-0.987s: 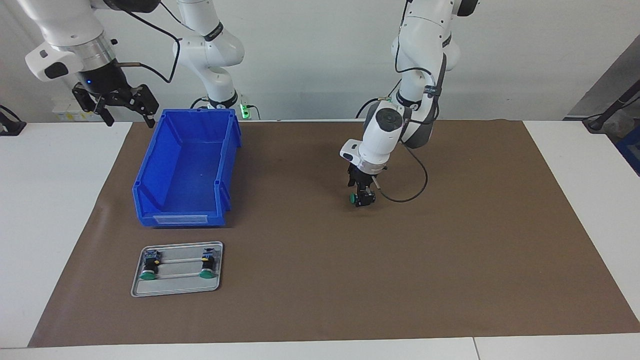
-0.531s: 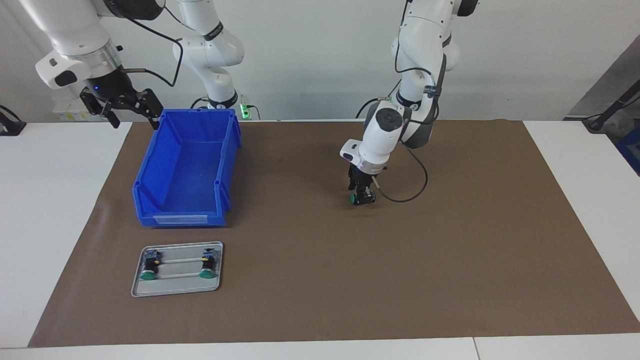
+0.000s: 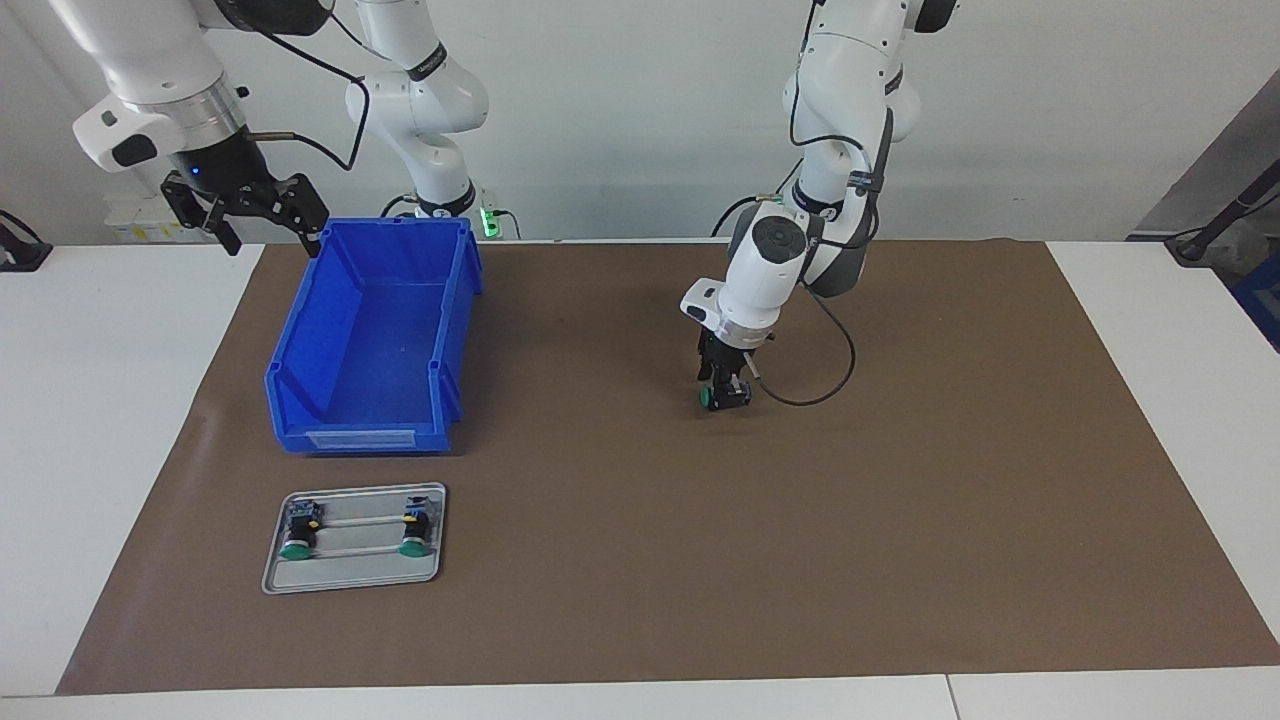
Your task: Place and press button with both arms
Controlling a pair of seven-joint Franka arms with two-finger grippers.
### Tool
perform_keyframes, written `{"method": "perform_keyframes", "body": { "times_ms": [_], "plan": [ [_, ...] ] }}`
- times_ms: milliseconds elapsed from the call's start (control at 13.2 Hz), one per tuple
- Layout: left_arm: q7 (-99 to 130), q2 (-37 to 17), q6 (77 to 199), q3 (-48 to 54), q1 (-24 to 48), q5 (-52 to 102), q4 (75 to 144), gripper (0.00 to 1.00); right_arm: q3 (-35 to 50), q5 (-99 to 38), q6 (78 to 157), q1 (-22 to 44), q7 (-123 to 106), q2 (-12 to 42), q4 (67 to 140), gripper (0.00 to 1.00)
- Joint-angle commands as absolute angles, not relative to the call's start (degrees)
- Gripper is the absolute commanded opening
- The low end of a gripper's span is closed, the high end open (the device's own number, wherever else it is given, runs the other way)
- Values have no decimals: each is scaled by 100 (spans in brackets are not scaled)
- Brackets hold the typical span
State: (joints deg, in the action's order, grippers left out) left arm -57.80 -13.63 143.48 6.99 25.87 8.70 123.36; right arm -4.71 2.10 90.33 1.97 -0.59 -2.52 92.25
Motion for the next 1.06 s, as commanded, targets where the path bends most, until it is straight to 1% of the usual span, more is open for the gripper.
{"method": "perform_keyframes", "body": {
  "times_ms": [0,76,152,228,455,531,607,683,835,987],
  "plan": [
    [-6029,-1362,14555,642,2619,958,12454,88,-396,299,8982,193,-141,-193,9167,100],
    [-6047,-1362,14546,650,2619,958,12445,86,-361,290,9000,280,-19,-211,9210,100],
    [-6108,-1362,14546,642,2619,958,12445,80,-360,290,8991,351,209,-220,9220,100],
    [-6169,-1362,14546,642,2610,958,12445,78,-360,290,8983,378,324,-220,9220,100],
    [-6188,-1380,14555,642,2610,958,12445,78,-360,290,9000,378,316,-220,9220,100],
    [-6196,-1380,14555,642,2610,958,12445,75,-360,290,8991,378,308,-220,9220,100],
    [-6222,-1380,14555,642,2610,958,12445,64,-360,290,9000,378,316,-220,9220,100],
    [-6231,-1389,14555,642,2610,958,12437,58,-360,290,9000,369,308,-220,9220,100],
    [-6240,-1389,14555,642,2602,958,12402,41,-360,229,9000,352,299,-220,9211,100],
    [-6249,-1406,14555,642,2584,958,12375,32,-360,229,8982,369,290,-220,9211,100]
  ]
}}
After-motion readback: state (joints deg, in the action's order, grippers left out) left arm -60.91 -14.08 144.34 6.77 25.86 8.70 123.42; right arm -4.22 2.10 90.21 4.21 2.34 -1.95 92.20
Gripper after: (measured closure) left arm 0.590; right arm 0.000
